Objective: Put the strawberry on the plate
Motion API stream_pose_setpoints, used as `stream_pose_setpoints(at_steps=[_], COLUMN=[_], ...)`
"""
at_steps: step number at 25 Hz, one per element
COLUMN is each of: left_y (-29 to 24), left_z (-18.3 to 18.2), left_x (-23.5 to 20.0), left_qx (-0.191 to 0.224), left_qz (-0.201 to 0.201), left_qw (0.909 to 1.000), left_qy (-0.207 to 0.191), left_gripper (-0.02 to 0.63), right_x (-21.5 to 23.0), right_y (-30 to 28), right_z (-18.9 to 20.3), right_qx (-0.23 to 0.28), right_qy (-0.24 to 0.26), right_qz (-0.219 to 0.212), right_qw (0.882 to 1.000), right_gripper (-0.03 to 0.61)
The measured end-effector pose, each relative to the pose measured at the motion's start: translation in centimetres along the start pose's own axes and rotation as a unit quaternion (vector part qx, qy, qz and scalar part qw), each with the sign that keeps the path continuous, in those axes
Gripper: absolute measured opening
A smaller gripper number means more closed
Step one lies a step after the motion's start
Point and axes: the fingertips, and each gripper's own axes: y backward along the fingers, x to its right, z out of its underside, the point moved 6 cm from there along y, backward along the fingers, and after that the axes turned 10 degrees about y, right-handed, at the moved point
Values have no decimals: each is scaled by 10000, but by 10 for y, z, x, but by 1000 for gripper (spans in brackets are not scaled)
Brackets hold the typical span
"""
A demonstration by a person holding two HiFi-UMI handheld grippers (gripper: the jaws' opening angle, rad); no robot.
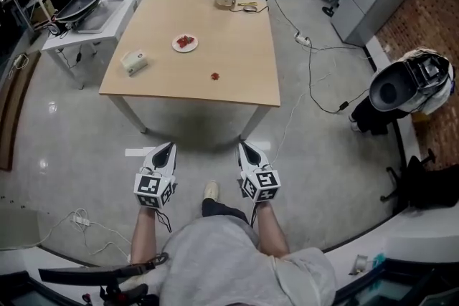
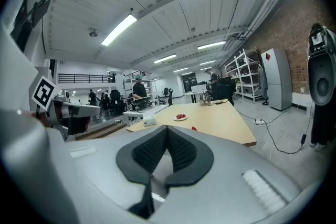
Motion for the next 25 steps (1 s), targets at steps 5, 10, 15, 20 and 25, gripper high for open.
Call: stream_pose_setpoints(at_steps=[5,10,15,20,25], left_y=[-57,-108,-140,-162,-189], left_z=[-12,-20,-20,-13,-7], left_x=[-3,1,9,11,5], left_qx=[-200,-243,-350,-441,-543], left_qz=[205,367,481,514,548], left_qw=[9994,9988,9979,9976,9970], left_qy=[-184,-222,-251,-168,-111], left_gripper=[20,20,20,20,20], right_x=[30,67,91,104,120], right_y=[-30,-51,-58,-61,-71], right_z=[2,7,7,10,12], right_qx=[78,56,-10,-95,-177], right_qy=[-202,-280,-290,-327,-316], right_qz=[136,252,291,371,468], right_qw=[9997,9993,9992,9987,9982], right_gripper=[6,6,6,6,6])
